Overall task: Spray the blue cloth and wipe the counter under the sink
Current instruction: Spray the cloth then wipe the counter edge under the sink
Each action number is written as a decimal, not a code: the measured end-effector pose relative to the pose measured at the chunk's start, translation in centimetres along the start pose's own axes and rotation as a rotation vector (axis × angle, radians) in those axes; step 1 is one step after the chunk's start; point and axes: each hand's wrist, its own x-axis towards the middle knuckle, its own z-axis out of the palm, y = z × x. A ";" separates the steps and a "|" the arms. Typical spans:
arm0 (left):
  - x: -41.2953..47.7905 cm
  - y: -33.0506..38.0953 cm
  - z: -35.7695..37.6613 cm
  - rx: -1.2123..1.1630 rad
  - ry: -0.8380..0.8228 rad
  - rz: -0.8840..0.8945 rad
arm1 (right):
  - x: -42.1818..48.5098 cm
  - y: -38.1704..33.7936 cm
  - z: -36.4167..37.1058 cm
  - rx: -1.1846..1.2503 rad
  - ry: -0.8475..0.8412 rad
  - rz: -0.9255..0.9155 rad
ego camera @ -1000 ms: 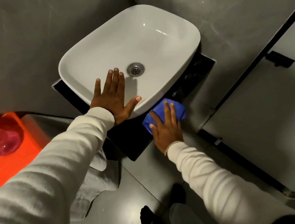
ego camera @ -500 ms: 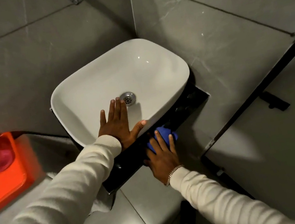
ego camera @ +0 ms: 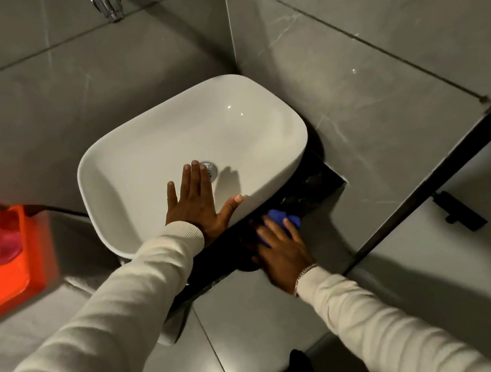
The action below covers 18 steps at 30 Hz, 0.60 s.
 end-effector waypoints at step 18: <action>2.7 3.2 0.0 -0.031 -0.064 0.058 | 3.3 9.0 -2.7 0.001 0.001 0.408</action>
